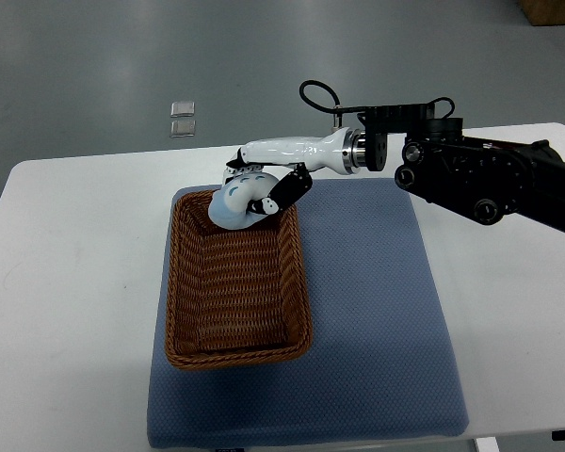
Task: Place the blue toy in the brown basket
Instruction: 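Lift the toy with the right hand and carry it over the basket, then lower the toy into the basket and open the right hand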
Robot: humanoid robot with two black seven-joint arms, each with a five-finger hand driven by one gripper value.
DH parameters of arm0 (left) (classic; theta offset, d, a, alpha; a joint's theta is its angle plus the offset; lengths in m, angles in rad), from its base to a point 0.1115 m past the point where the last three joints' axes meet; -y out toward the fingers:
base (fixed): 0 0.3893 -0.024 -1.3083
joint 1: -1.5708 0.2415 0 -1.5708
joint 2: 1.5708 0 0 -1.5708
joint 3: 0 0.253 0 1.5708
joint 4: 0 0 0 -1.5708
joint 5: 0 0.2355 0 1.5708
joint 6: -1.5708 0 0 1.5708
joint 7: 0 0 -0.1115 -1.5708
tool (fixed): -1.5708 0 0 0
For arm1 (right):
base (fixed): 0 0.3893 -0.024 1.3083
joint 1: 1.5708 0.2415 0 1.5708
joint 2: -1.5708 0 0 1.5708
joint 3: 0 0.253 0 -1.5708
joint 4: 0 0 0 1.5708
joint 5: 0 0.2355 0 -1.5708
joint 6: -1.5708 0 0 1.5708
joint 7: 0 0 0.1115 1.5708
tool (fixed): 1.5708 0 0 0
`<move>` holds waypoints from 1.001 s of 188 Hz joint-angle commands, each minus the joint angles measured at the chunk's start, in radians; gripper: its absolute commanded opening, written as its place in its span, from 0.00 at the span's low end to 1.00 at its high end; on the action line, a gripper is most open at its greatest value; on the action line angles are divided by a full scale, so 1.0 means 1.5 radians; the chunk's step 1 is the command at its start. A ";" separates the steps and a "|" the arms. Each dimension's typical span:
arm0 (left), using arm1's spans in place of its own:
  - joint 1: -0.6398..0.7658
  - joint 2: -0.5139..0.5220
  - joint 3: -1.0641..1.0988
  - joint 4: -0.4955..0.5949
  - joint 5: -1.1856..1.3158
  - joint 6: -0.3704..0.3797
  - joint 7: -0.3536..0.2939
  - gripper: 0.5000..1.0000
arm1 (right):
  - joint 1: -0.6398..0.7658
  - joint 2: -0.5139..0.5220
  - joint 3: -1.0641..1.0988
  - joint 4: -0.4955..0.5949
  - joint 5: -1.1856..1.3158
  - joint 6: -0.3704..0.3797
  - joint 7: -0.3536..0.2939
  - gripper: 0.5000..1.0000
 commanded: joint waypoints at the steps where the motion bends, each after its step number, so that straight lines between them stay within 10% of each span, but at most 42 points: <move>1: 0.000 0.000 0.000 0.000 0.000 0.000 0.000 1.00 | 0.006 0.033 -0.020 -0.004 -0.001 0.001 -0.001 0.00; 78: 0.000 0.000 0.000 0.000 0.000 0.000 0.000 1.00 | -0.032 0.106 -0.063 -0.037 -0.003 -0.015 -0.024 0.00; 105: 0.000 0.000 0.000 0.000 0.000 0.000 0.000 1.00 | -0.051 0.107 -0.061 -0.044 0.001 -0.030 -0.024 0.65; 188: 0.000 0.000 0.000 0.000 0.000 0.000 0.000 1.00 | -0.075 0.040 0.063 -0.040 0.121 0.005 -0.032 0.72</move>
